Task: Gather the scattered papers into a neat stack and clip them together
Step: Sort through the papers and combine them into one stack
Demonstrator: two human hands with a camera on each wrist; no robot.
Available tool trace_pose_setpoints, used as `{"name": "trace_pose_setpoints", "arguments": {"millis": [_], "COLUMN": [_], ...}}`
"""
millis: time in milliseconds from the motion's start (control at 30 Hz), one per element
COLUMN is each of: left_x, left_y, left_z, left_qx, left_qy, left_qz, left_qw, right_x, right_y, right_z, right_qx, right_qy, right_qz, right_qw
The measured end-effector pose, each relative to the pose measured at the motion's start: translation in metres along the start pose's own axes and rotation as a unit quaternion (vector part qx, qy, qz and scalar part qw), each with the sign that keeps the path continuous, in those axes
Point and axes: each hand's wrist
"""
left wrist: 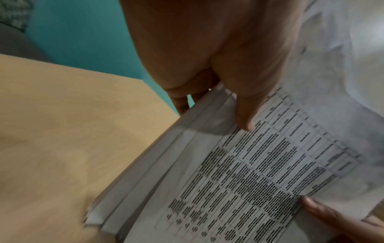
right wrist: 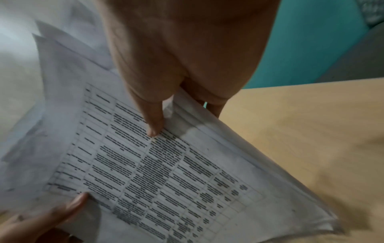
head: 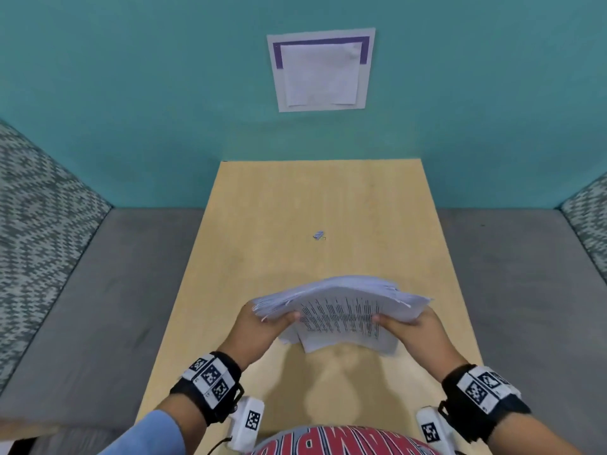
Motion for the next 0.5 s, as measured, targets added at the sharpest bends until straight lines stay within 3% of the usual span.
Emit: {"name": "trace_pose_setpoints", "arguments": {"millis": [167, 300, 367, 500], "left_x": [-0.004, -0.006, -0.004, -0.005], "left_y": [-0.003, 0.000, -0.001, -0.004], "left_z": [0.018, 0.008, 0.004, 0.014], "left_qx": [0.046, 0.041, 0.026, 0.021], "left_qy": [-0.035, 0.049, 0.062, -0.053], "left_qz": [-0.004, -0.043, -0.031, 0.022], "left_qw": [0.998, 0.997, 0.997, 0.998], "right_x": [-0.007, -0.002, 0.001, 0.000], "right_y": [-0.001, -0.006, -0.005, 0.003], "right_z": [-0.022, -0.006, -0.002, -0.014], "right_qx": [-0.042, -0.037, -0.043, -0.039], "right_qy": [0.028, 0.000, -0.014, -0.004], "right_qz": [0.005, -0.031, -0.038, 0.008], "right_qw": [0.999, 0.999, 0.998, 0.999]}}
Point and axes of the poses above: each hand's wrist, its own y-axis towards the middle knuckle, its own x-axis out of the palm, z = x × y, and after that the axes turned 12 degrees about -x, right-handed
